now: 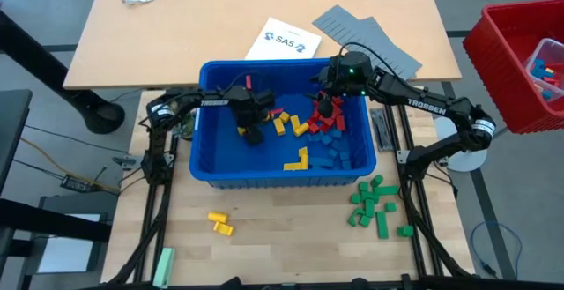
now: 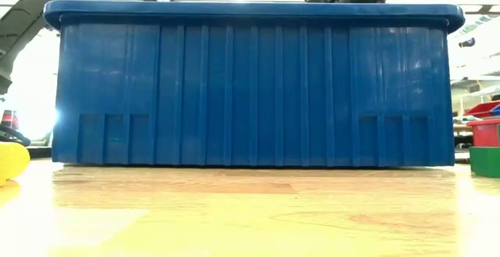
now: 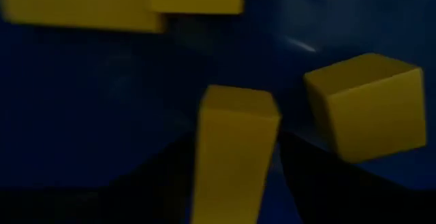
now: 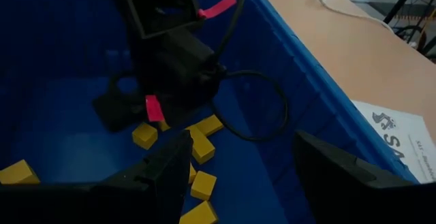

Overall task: Sort blocks
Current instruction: Remove the yellow block from the blue bin

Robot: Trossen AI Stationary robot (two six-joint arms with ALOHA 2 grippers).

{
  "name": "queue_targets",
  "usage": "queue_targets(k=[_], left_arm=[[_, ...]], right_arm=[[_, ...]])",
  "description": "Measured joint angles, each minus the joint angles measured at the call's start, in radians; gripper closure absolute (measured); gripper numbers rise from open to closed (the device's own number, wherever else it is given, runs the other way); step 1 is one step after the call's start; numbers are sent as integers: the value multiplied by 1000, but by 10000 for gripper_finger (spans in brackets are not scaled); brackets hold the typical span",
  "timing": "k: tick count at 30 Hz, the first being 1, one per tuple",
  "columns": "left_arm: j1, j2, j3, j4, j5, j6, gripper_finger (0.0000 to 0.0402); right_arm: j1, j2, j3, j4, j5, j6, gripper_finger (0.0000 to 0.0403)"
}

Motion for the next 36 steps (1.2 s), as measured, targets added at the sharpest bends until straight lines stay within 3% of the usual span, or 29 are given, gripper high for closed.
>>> queue_targets(k=[3, 7, 13, 21, 30, 36], left_arm=[[0, 0, -27, 35, 14, 5, 192], [0, -1, -14, 26, 7, 7, 266], [-24, -74, 69, -13, -19, -7, 264], [-98, -338, 217, -136, -66, -108, 264], [-328, -603, 232, -234, 76, -361, 264], [-588, -663, 231, -345, 88, -724, 264]], right_arm=[[1, 0, 0, 0, 0, 8, 165], [1, 0, 0, 2, 0, 9, 165], [3, 0, 0, 3, 1, 10, 165], [3, 0, 0, 3, 2, 0, 165], [2, 0, 0, 3, 2, -11, 165], [2, 0, 0, 0, 3, -10, 165]])
